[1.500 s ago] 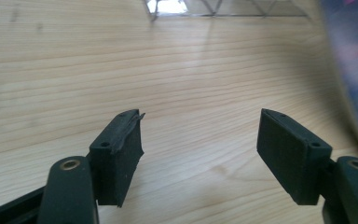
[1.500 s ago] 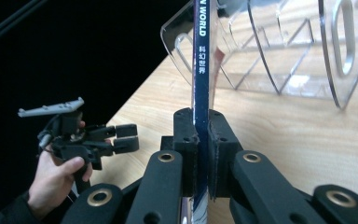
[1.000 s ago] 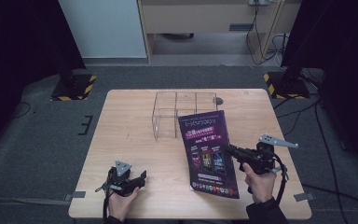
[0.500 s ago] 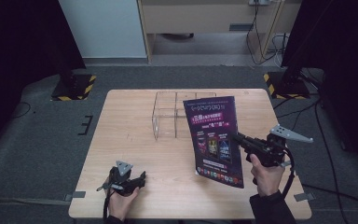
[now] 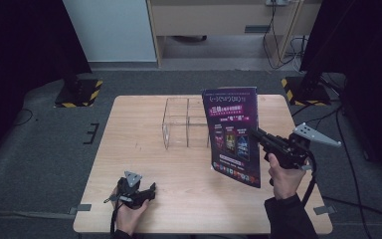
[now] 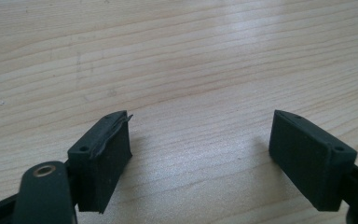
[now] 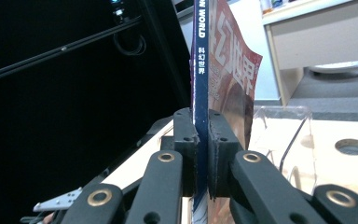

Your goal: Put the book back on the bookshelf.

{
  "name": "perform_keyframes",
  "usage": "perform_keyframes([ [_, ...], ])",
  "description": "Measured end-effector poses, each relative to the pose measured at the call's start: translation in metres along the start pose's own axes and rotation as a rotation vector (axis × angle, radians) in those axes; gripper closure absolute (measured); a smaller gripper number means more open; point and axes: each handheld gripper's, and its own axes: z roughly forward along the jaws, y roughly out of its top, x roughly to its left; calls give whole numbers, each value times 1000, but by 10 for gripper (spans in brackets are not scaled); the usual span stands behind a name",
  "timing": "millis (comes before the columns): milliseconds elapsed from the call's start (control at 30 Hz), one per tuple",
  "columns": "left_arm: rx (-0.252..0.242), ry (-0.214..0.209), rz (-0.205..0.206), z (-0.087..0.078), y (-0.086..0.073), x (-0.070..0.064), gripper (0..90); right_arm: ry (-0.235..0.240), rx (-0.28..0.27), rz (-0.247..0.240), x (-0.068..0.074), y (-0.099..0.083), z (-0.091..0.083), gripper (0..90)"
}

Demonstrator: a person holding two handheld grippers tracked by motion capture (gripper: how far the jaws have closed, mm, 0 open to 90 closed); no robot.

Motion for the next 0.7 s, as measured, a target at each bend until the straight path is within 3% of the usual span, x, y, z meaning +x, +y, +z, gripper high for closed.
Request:
perform_keyframes([
  [700, 7, 1, -2, 2, 1, 0, 143, -80, -89, -16, -15, 19, 27, 849],
])
